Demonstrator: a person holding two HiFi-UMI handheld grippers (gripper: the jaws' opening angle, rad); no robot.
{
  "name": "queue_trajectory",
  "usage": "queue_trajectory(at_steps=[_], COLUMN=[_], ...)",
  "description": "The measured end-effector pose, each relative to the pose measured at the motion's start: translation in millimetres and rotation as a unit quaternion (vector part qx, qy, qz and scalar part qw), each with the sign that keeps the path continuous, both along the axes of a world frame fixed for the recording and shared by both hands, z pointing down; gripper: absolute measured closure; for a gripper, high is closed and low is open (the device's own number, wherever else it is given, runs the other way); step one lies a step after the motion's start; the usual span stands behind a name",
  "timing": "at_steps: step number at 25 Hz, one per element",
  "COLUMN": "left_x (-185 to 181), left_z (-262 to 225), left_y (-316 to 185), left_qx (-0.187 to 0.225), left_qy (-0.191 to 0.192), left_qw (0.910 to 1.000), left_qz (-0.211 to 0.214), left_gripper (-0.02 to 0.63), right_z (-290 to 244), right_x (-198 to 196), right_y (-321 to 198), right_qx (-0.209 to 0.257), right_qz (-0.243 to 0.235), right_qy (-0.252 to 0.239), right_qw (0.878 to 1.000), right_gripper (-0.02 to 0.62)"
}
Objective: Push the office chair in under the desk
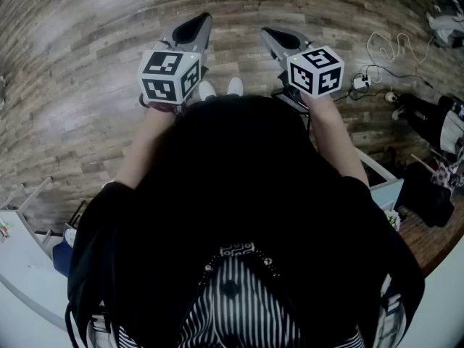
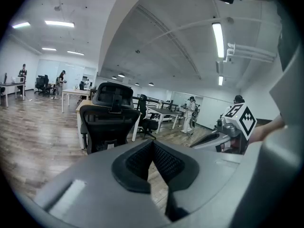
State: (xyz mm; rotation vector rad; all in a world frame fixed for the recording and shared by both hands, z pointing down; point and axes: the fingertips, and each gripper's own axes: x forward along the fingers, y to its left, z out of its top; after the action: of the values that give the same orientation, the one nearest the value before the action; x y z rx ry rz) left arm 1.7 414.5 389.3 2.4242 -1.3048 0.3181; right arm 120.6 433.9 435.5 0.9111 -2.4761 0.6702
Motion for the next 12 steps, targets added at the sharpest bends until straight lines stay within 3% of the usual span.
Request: queue_trajectory(at_steps=[12], left_x=[17], left_z=[-3], left_y=[2], left_qx=[0.006], left_qy=[-0.012], left_qw=[0.9999], left_qz=[0.005], left_gripper=[0.603], right_z=[-7], right_x=[17], right_y=[-8], right_qx=[0.002], right_qz=[0.007], right_qy=[-0.024], right_qw=[1.0], right_gripper=[0.595])
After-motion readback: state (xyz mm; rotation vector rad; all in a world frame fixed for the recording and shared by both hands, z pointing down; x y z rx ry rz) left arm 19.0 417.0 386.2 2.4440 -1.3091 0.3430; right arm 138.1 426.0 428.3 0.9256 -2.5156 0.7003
